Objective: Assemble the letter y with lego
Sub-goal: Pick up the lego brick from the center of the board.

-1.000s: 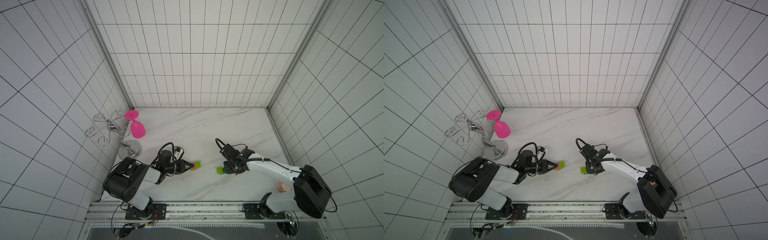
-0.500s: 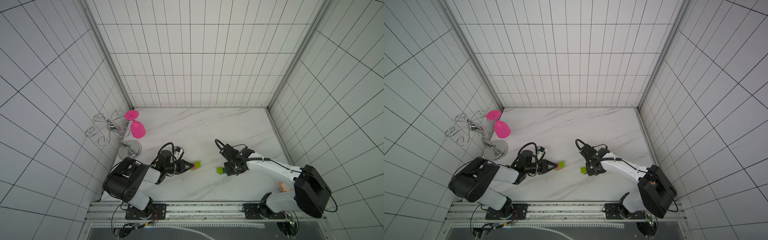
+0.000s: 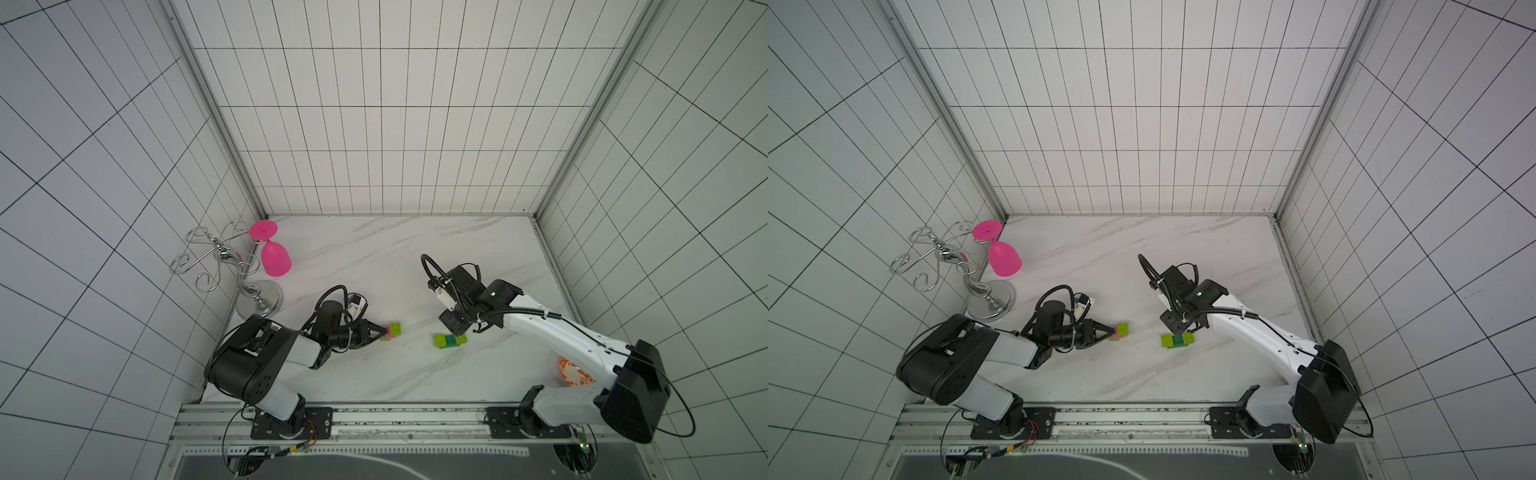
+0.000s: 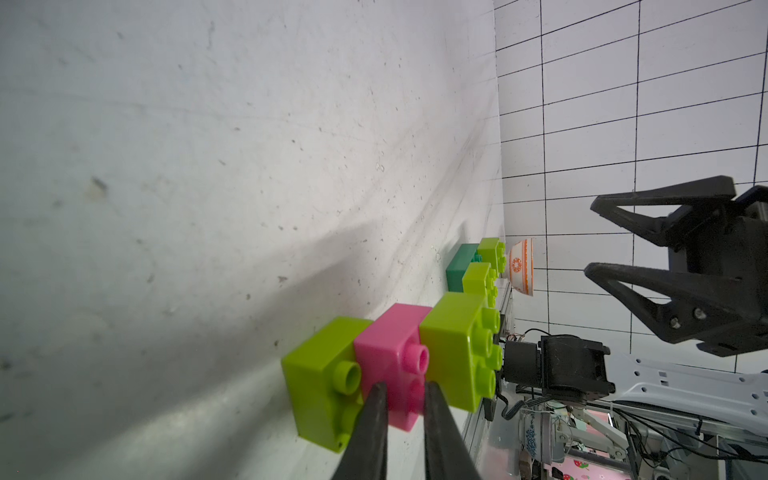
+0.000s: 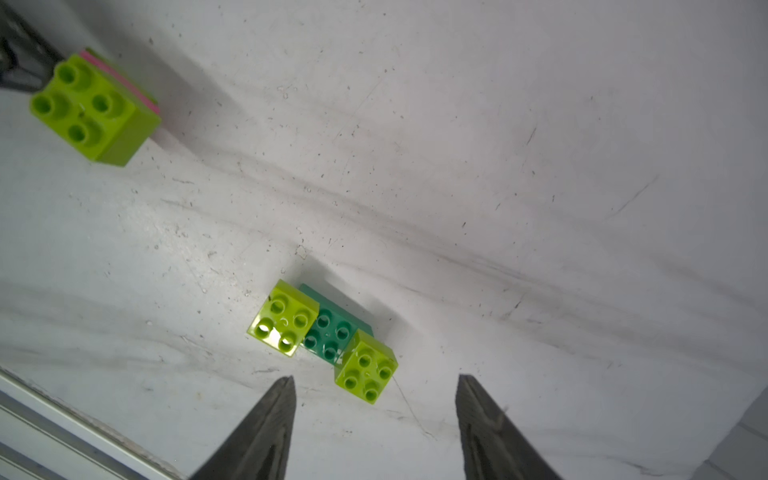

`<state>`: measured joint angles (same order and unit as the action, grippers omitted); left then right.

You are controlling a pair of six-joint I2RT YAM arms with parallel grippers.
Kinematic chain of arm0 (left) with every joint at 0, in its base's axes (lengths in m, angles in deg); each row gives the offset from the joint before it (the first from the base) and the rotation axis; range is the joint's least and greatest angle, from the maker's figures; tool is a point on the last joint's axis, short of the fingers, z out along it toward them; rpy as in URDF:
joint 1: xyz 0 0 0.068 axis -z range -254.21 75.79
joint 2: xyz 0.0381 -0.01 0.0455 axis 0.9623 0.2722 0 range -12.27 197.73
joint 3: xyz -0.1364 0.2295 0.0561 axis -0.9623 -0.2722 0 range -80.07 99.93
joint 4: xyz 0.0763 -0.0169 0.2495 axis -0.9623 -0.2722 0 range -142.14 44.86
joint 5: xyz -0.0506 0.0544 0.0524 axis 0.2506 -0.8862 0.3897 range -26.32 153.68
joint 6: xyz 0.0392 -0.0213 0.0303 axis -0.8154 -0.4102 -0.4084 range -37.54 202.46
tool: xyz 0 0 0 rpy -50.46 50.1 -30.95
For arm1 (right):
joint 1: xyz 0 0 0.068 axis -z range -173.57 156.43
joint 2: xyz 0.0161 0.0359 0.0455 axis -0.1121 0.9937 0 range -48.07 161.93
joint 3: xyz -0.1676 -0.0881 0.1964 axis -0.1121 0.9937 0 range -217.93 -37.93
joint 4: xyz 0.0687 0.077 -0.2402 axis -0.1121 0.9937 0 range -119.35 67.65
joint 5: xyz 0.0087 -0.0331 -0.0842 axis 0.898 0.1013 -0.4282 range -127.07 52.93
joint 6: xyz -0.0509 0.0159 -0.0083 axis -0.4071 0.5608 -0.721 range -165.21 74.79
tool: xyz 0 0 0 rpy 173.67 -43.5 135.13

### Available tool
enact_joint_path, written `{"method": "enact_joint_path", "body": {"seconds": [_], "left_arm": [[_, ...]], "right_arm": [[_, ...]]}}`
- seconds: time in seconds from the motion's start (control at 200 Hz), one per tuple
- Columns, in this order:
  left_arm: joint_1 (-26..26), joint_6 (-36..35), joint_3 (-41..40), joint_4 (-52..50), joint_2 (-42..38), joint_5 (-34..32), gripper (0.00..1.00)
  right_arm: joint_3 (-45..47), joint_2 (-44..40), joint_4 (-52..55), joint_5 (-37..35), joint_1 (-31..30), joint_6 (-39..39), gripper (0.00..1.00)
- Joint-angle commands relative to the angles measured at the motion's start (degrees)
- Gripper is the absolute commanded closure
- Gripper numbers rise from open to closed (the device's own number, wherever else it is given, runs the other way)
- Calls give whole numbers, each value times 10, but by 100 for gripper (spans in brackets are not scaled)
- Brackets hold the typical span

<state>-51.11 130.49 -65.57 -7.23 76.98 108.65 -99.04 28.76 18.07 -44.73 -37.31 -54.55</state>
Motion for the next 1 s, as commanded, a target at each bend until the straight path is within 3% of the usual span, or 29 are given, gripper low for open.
{"method": "enact_joint_path", "body": {"seconds": [0.0, 0.115, 0.275, 0.43, 0.63, 0.845, 0.994], "left_arm": [[-6, 0, -21, -73, 22, -46, 83], [-6, 1, -21, -70, 24, -45, 83], [-6, 4, -22, -64, 29, -42, 83], [-7, 2, -22, -64, 29, -40, 83], [-8, 2, -23, -65, 27, -40, 83], [-10, 1, -23, -64, 28, -37, 83], [-15, -4, -24, -67, 29, -35, 83]], "right_arm": [[21, -46, -30, -2, -9, -223, 35], [86, -102, -71, 33, -8, -329, 37], [124, -100, -94, 74, -2, -324, 38], [137, -55, -88, 64, -2, -329, 41], [149, -18, -93, 52, -2, -366, 38], [158, 4, -77, 104, 7, -425, 36], [158, 22, -78, 87, 10, -445, 36]]}}
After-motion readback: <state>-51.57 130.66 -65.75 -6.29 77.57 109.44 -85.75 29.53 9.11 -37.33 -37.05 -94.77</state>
